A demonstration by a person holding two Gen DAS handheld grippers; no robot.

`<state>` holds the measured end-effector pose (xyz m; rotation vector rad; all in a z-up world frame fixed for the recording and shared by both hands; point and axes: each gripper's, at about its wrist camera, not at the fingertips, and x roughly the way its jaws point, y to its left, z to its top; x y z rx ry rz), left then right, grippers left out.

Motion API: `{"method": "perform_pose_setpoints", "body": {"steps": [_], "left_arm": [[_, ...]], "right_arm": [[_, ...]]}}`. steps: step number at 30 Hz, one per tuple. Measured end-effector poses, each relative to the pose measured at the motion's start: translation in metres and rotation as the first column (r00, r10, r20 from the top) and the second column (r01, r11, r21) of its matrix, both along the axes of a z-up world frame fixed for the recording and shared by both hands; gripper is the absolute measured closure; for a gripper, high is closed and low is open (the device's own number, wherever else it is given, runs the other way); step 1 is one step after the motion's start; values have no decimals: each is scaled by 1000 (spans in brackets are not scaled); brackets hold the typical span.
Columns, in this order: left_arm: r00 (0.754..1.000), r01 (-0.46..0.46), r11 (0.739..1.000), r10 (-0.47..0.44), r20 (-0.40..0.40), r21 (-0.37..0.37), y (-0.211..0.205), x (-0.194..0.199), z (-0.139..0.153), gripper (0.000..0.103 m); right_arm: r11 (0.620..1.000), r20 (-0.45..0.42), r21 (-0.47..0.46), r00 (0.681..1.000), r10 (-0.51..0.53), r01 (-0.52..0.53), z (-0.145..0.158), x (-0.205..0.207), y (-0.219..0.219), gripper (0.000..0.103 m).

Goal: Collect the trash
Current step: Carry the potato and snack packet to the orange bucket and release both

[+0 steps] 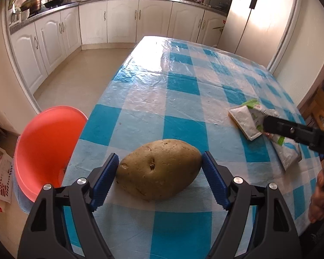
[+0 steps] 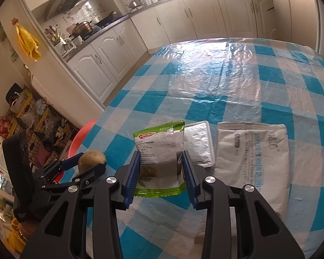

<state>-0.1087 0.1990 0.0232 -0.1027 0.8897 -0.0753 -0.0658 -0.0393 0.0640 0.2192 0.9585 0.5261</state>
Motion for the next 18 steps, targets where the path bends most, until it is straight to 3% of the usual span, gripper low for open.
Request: {"method": "perform_pose_setpoints", "body": {"steps": [10,18], "left_arm": [[987,-147,988,150,61,-51,61,-7,24,24],[944,-325,939,330,25,-112,133,-4,16,24]], "right_arm": [[986,16,-5,986,164,-164,12,4,66,63],[949,42,9,948,314,-315,28,22,143,63]]}}
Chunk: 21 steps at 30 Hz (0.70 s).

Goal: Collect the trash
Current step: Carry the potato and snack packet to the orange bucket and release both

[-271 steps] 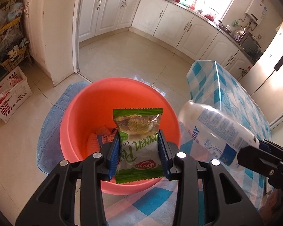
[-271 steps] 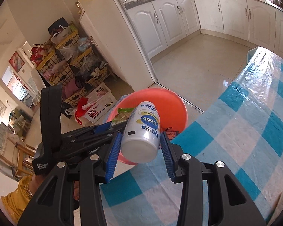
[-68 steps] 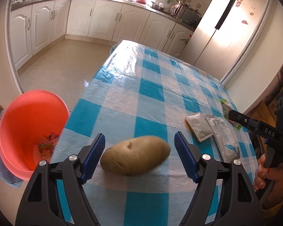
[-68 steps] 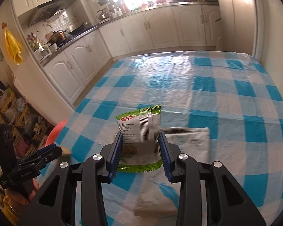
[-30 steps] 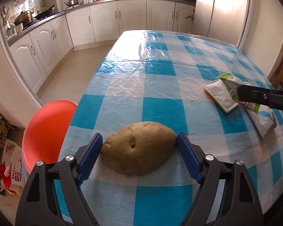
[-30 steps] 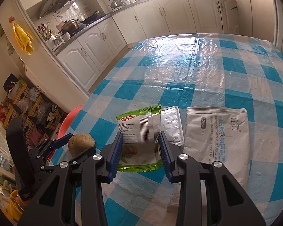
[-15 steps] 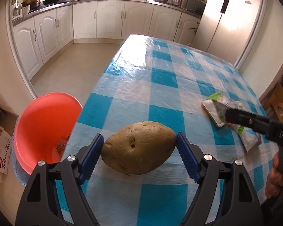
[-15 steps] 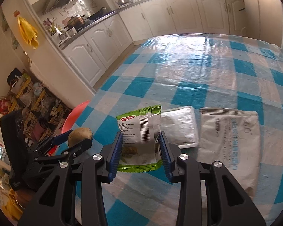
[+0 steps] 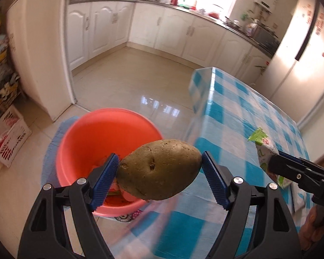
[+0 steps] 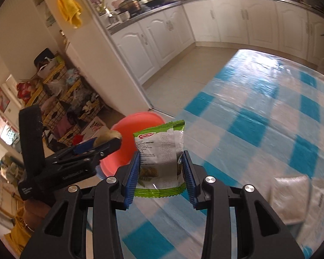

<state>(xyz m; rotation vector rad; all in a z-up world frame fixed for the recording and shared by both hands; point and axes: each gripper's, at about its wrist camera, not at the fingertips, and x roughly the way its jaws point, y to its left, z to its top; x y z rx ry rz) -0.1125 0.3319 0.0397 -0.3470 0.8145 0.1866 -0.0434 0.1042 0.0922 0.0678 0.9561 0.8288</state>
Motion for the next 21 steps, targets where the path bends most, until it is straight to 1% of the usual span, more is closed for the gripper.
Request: {"method": "perform_pose_setpoints", "body": {"steps": [3,5,8,11,13,15,17,18,19,21], "left_arm": [[998,-56,998,56,-17,-36,23,4,-10,24],[996,-85,996,84,-31,-35,35,6,-17,24],[993,-107,993,104,-58,-47,47,11,-28,24],[989,-127,991,122,-87,-50,56,16,-39,24],[985,-137,989,132,-110,-47,61,18,-47,24],[981,-152,987,144,-133,-52,67,17,-54,24],[975,-164,984,151,-164,-70,72,17,-62,24],[972,-168,983,152,-179,-75,73,17,-66,24],[970,-171,982,154,-190,-76,74,16,-69,23],[972,-171,982,156,-174,-76,74,13,-68,22]], "right_arm": [[999,-8,2,999,45,-45,-2,7,29,63],[998,-16,4,997,70,-70,-5,11,48,63],[995,-31,-4,995,99,-99,-14,18,74,61],[994,-51,-2,992,113,-114,-22,22,91,59],[993,-65,4,991,115,-115,-26,25,97,50],[995,-67,18,993,99,-98,-27,26,94,43],[996,-64,31,995,82,-80,-24,25,85,41],[997,-59,34,996,70,-68,-22,24,80,38],[998,-54,36,997,60,-58,-20,24,77,31],[999,-31,45,999,30,-28,-13,21,63,24]]}}
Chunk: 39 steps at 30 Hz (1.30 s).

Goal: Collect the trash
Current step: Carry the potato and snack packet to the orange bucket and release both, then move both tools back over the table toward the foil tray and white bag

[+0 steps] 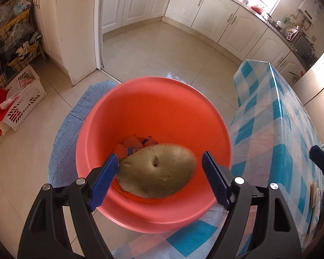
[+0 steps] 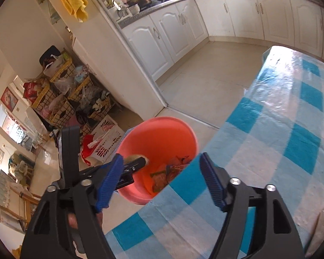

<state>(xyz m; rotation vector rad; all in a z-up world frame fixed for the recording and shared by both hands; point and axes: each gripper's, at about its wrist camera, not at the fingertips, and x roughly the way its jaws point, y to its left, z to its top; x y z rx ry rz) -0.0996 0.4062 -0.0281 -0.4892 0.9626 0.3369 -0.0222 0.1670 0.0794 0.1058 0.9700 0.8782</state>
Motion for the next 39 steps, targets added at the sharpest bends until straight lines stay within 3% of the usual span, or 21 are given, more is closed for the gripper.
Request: {"method": "perform_pose_setpoints", "body": {"steps": [4,11,17,24,28,33,39], "left_arm": [[999,-5,1000,4,54,27,-1,-6,13,17],[980,-8,997,-7,201,73,-19,-24,48,14],[938,41,995,-69,340,89,-52,-41,78,14],[881,167,976,-212,424,141,-108,-49,102,13],[862,237,957,-287,417,168,-141,-46,107,12],[856,311,934,-355,376,174,-170,-46,106,12],[839,398,902,-431,331,166,-203,-53,103,12]], "right_arm": [[998,44,-18,997,-61,62,8,-9,-27,18],[987,95,-29,983,-156,159,13,-30,-76,18],[969,122,-31,963,-239,245,11,-53,-122,14],[931,156,-16,921,-358,364,3,-88,-171,14],[904,162,2,892,-422,427,1,-103,-196,14],[872,160,23,859,-487,490,1,-116,-221,13],[850,154,21,838,-524,527,-2,-129,-243,13]]}}
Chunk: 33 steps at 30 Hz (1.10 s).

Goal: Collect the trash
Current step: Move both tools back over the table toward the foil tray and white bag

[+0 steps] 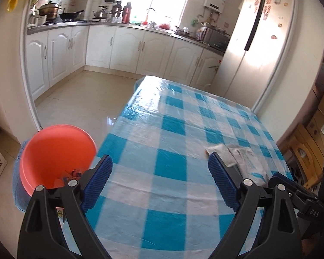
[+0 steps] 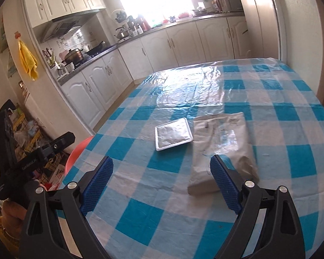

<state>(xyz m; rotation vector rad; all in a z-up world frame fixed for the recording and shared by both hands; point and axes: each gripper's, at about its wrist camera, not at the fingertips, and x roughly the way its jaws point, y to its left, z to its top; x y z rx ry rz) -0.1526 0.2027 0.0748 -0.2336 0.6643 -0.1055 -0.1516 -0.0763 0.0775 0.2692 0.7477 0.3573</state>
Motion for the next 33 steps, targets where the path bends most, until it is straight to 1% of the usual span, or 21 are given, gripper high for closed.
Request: {"method": "perform_pose_setpoints", "body": {"steps": [2,7,11,15,19,21,25,28,31,33], "left_arm": [[999,33,999,-33,-14,-4,-9,-3,-1,12],[995,90,996,-89,-44,15,-35,-14,-4,12],[989,126,992,-125,-79,1,-48,-18,-6,12],[983,152,988,-151,-108,4,-60,-24,-9,12],[977,169,985,-170,-128,-20,-64,-32,-9,12],[976,174,985,-175,-126,-20,-66,-36,-8,12],[976,180,983,-182,-118,-28,-65,-43,-3,12],[978,178,983,-182,-104,-45,-59,-50,3,12],[981,167,985,-172,-94,-52,-52,-55,6,12],[982,161,985,-166,-92,-62,-47,-56,7,12]], "right_arm": [[1000,1,-1,1000,-17,17,0,-4,-8,13],[998,0,6,998,-64,64,-2,-14,-26,13],[995,-5,-3,995,-97,97,-3,-21,-37,13],[992,-16,-10,992,-127,127,-5,-26,-47,13],[989,-29,-28,989,-144,143,-6,-29,-53,13],[988,-34,-37,988,-152,151,-7,-32,-55,13],[990,-61,-55,990,-131,128,-10,-30,-51,13],[994,-82,-71,992,-94,88,-13,-24,-46,13],[993,-89,-83,992,-93,86,-15,-18,-45,13],[992,-104,-109,991,-82,70,-17,-9,-41,13]]}}
